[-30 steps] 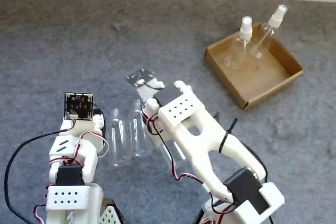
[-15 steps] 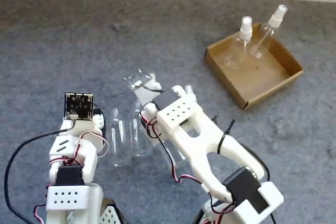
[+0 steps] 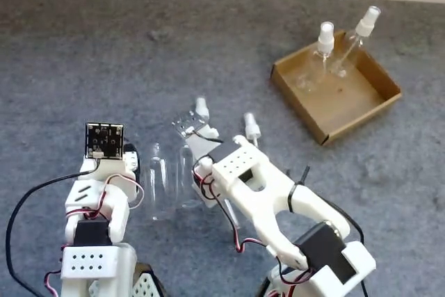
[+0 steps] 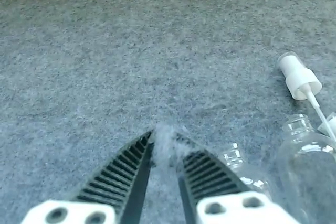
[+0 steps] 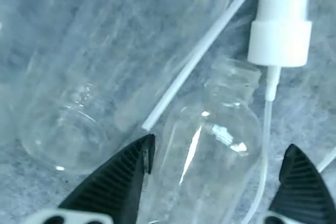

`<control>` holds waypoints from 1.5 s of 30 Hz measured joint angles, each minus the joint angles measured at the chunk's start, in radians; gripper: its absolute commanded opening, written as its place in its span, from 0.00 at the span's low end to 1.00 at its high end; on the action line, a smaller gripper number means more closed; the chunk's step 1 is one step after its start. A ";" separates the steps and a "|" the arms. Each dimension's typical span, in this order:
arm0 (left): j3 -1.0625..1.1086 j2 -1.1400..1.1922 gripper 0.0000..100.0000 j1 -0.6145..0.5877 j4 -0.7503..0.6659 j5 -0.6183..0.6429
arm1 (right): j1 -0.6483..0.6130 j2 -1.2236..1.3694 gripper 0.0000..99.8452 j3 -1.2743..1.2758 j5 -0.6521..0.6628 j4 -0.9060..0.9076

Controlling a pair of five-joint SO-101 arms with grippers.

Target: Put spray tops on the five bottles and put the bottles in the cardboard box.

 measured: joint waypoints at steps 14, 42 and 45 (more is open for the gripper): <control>0.000 0.000 0.01 0.000 0.000 0.000 | 0.005 0.000 0.09 0.002 0.000 -0.003; 0.000 0.000 0.01 0.000 0.000 0.000 | 0.222 -0.609 0.09 0.003 0.002 0.124; 0.000 0.000 0.01 0.000 0.000 0.000 | 0.261 -0.703 0.09 0.003 0.002 0.161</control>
